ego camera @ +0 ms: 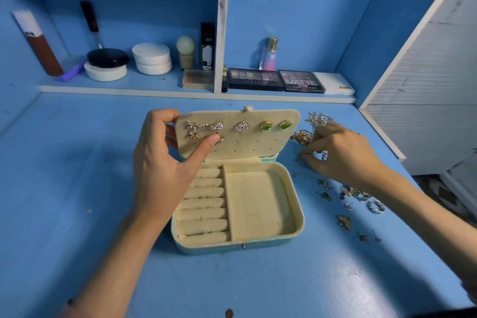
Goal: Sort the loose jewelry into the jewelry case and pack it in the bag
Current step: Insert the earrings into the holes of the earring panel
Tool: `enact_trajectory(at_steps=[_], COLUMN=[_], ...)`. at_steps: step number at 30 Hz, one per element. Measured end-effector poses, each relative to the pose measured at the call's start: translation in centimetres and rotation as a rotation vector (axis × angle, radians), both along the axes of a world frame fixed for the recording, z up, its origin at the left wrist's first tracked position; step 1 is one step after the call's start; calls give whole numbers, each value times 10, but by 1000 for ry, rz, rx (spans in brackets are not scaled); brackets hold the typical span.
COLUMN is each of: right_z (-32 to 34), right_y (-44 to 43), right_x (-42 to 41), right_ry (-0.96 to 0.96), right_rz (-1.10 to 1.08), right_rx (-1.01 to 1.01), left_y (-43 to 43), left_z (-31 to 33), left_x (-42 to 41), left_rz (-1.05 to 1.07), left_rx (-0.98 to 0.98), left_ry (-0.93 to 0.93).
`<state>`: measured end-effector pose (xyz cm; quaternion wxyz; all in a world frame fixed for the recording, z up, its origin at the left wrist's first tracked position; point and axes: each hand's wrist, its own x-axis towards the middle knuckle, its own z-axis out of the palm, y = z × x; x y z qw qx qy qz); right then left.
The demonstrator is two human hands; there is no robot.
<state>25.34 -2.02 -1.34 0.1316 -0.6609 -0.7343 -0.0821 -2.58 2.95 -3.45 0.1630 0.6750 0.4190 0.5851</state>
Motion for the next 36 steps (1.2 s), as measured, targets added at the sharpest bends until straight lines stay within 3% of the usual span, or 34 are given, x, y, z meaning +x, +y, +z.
enact_trajectory(at_steps=[16, 36], right_z=[6, 17], right_y=[8, 4], right_x=[-4, -20], right_ry=[47, -130], right_rz=[114, 23], right_rx=[-112, -240], left_y=[0, 0], left_z=[0, 0], left_x=[-1, 0], left_rz=[-12, -16], left_rx=[14, 6], left_ry=[13, 1])
